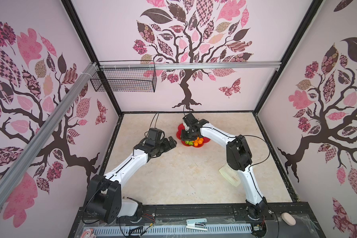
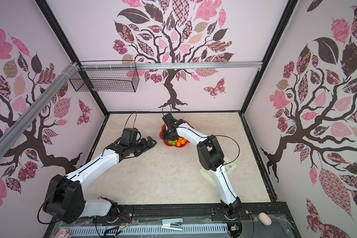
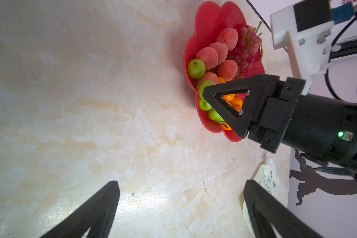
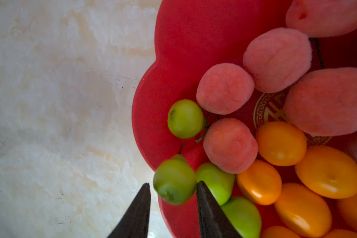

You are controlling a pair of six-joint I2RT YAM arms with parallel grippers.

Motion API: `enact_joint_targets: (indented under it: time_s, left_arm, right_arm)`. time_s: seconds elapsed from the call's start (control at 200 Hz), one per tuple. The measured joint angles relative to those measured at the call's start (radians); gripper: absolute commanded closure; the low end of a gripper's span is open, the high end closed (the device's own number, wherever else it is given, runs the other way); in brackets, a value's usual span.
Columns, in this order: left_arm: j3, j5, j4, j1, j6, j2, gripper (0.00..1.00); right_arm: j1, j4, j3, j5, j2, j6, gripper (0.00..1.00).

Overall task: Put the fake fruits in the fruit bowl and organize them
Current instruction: 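Lower the pear into the bowl beside the other pears and open the right gripper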

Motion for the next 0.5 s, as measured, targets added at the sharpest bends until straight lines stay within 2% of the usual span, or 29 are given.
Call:
enact_joint_targets:
  time_s: [0.33, 0.495]
  left_arm:
    - [0.0, 0.0, 0.0, 0.0, 0.003, 0.0, 0.02]
    - [0.0, 0.003, -0.003, 0.0, 0.032, -0.009, 0.02]
  right_arm:
    - [0.0, -0.014, 0.001, 0.005, 0.0, -0.005, 0.58]
    - [-0.005, -0.025, 0.003, 0.032, -0.004, -0.017, 0.53]
